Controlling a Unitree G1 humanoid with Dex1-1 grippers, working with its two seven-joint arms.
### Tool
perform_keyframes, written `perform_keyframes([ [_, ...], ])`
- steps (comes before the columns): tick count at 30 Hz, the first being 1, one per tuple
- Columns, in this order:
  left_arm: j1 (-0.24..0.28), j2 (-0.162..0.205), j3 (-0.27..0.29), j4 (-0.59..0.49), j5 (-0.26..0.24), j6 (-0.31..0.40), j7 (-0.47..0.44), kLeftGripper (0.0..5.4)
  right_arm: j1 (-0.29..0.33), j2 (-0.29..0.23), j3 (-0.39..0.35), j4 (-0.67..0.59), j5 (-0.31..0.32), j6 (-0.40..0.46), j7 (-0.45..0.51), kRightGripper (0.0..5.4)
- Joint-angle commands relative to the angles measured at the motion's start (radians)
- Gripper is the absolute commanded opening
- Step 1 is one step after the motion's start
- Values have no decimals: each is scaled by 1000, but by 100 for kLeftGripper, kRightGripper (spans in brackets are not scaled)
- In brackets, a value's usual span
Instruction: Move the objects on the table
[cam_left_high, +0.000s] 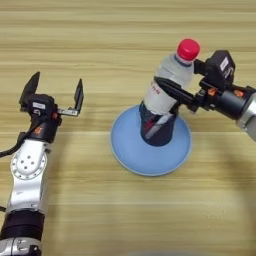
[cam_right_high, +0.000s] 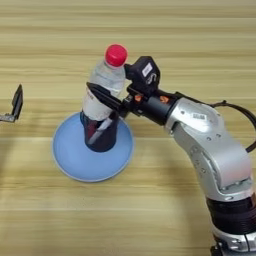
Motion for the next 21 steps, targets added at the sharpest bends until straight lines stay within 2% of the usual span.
perform_keyframes([
  [1,-7,1,-2,2,-3,-8,-1,540,-11,-9,-24,-24,27,-5,-4,325],
  [6,-9,2,-2,5,-4,-9,-2,540,-29,-19,-66,-44,61,8,-13,325],
  [12,-10,2,-2,6,-4,-9,-1,540,-56,-55,-139,-54,89,9,-22,325],
  [17,-9,2,-1,4,-4,-9,-1,540,-74,-100,-216,-62,117,9,-33,325],
  [21,-9,2,-1,3,-5,-8,-2,540,-63,-147,-281,-32,119,-2,-34,325],
])
